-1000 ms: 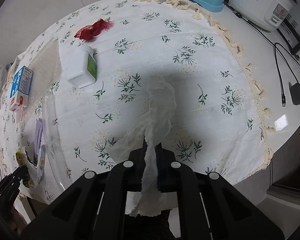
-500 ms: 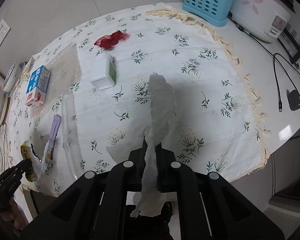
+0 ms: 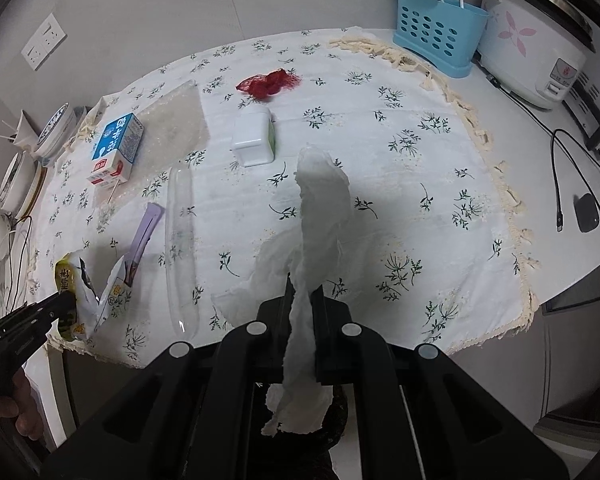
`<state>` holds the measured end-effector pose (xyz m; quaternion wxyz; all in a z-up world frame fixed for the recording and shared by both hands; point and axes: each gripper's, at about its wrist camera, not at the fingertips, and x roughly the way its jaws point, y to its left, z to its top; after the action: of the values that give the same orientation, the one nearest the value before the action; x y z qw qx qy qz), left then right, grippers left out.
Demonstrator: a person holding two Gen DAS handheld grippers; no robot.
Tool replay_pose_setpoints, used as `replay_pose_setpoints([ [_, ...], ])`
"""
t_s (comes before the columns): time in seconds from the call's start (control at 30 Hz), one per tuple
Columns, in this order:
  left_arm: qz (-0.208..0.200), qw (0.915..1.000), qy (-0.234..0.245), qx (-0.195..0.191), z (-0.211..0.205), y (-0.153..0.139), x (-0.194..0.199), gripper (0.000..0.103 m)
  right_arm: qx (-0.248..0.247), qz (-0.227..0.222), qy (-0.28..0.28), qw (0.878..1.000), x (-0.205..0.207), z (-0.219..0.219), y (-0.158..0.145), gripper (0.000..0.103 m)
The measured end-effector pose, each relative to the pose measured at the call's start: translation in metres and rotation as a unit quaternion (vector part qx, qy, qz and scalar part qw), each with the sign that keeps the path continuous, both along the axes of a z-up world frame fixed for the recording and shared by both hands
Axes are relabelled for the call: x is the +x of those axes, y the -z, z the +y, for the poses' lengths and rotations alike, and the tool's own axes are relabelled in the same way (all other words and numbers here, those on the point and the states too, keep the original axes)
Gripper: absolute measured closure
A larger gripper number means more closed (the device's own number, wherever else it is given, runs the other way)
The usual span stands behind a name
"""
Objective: Collect trash
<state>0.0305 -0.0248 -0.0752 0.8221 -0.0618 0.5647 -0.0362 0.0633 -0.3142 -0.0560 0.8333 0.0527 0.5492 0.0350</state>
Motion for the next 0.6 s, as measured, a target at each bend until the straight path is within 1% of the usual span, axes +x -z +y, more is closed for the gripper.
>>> replay_pose_setpoints([
  [0.07, -0.002, 1.0000, 0.001, -0.003, -0.002, -0.002, -0.003, 0.089, 0.008, -0.002, -0.006, 1.000, -0.004, 0.001, -0.001, 0.098],
  [0.37, -0.009, 0.9999, 0.009, -0.010, -0.013, -0.010, -0.016, 0.089, 0.011, -0.010, -0.026, 1.000, -0.021, 0.011, -0.003, 0.098],
  [0.6, -0.012, 0.9997, 0.011, -0.017, -0.020, -0.015, -0.028, 0.089, 0.014, -0.020, -0.040, 0.999, -0.036, 0.016, -0.011, 0.098],
])
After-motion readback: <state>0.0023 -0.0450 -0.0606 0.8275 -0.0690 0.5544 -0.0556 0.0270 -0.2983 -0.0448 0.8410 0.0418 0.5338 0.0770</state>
